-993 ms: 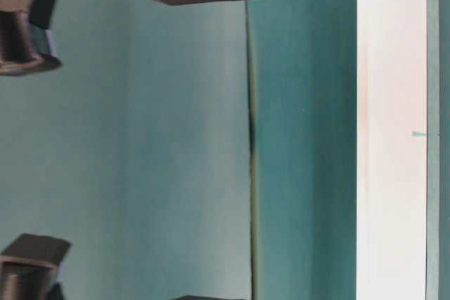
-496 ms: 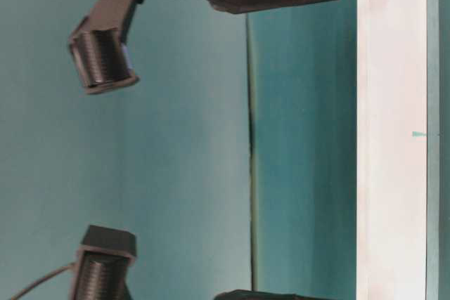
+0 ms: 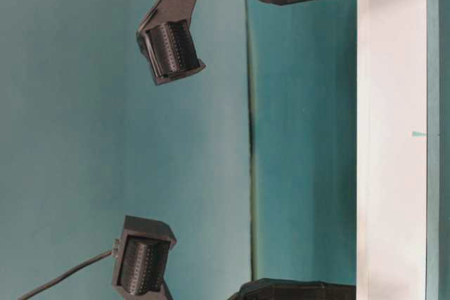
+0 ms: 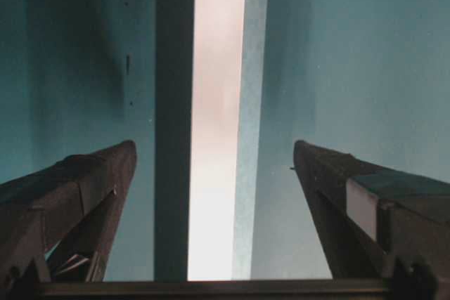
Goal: Lift a wooden board with both hands.
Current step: 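Lower both grippers onto the board and close them on it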
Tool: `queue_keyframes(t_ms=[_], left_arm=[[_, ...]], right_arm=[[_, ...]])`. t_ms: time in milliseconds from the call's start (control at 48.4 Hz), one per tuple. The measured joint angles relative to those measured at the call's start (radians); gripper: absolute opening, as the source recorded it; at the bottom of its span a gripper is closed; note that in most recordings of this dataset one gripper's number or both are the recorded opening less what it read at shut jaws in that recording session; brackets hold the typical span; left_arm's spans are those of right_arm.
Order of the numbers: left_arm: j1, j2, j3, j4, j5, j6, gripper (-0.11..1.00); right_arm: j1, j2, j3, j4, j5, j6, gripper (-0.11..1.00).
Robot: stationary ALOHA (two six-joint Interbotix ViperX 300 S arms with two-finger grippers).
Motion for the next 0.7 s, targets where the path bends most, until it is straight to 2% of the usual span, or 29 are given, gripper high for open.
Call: queue_keyframes(t_ms=[310, 414, 517, 703], left_arm=[[-0.002, 0.009, 0.003, 0.0, -0.003, 0.002, 0.98], [-0.002, 0.015, 0.002, -0.002, -0.011, 0.0, 0.93], [-0.002, 0.023, 0.003, -0.002, -0.014, 0.0, 0.75], [-0.003, 0.025, 0.003, 0.0, -0.015, 0.003, 0.23]], right_arm=[[-0.008, 0.0, 0.0, 0.002, -0.005, 0.0, 0.95], [-0.011, 0.0, 0.0, 0.0, -0.009, 0.002, 0.93], [-0.012, 0.003, -0.003, 0.0, -0.009, 0.0, 0.81], [-0.005, 0.008, -0.006, -0.002, 0.005, 0.002, 0.31]])
